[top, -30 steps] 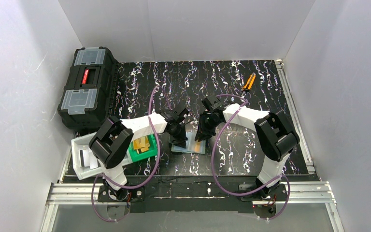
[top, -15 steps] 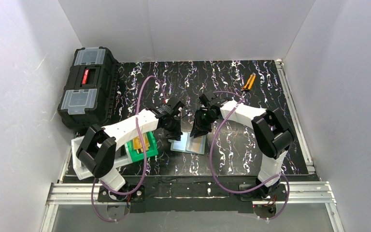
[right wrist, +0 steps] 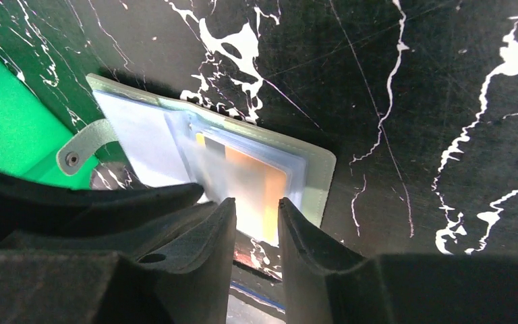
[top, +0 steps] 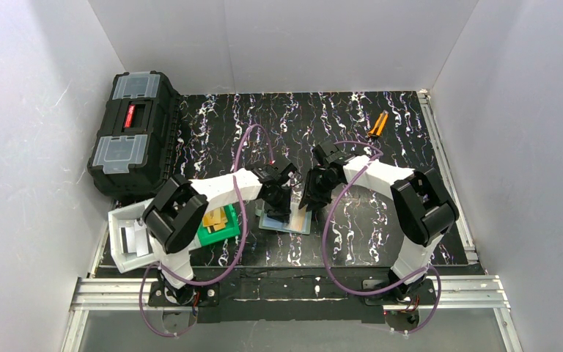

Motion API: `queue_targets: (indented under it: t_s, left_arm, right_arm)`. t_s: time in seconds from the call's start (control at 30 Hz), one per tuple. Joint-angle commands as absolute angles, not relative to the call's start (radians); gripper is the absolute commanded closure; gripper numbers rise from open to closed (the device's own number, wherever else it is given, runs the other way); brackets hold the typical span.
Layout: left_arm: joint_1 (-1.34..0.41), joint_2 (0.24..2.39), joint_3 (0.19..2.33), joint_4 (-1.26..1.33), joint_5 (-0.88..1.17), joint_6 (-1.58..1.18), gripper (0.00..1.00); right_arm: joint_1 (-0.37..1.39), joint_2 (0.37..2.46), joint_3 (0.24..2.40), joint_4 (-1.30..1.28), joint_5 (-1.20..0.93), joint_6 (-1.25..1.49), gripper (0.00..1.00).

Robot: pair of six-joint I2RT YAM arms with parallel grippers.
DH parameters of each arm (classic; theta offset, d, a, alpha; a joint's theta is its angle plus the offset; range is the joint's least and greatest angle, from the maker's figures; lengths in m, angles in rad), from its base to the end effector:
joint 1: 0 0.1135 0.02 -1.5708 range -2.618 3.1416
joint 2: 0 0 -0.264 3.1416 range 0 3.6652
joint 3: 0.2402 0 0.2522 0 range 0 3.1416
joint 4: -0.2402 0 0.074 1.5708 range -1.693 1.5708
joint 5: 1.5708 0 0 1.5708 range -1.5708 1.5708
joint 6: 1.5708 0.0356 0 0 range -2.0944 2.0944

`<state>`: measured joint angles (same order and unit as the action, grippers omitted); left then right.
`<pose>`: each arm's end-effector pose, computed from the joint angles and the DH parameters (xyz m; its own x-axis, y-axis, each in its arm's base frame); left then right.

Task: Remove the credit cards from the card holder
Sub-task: Remove the credit card from the card holder.

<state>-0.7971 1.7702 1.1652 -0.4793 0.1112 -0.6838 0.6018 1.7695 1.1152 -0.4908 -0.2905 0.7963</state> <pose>0.2481 -0.2596 0.1856 -0.9509 0.0749 -0.3004 0.1890 0.9090 -0.3714 0.2808 0.2052 0.1724 -0.9824 0.1561 -0.1023 0.0891 0.8740 0.4776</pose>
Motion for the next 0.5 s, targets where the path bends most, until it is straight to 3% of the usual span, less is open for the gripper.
queue_targets:
  t_s: [0.0, 0.1, 0.37, 0.47]
  left_arm:
    - [-0.804, 1.802, 1.175, -0.466, 0.059, -0.656, 0.78]
    - [-0.804, 1.821, 1.169, -0.479, 0.016, -0.657, 0.8]
    - [-0.805, 1.863, 1.151, -0.505, -0.033, -0.686, 0.98]
    - [-0.805, 1.868, 1.146, -0.5, -0.029, -0.689, 1.0]
  right_arm:
    - [0.604, 1.745, 1.105, -0.486, -0.285, 0.803, 0.63]
    - [0.603, 1.757, 1.114, -0.486, -0.291, 0.8, 0.63]
    - [0.603, 1.773, 1.128, -0.481, -0.302, 0.795, 0.63]
    - [0.603, 1.786, 1.133, -0.476, -0.302, 0.794, 0.63]
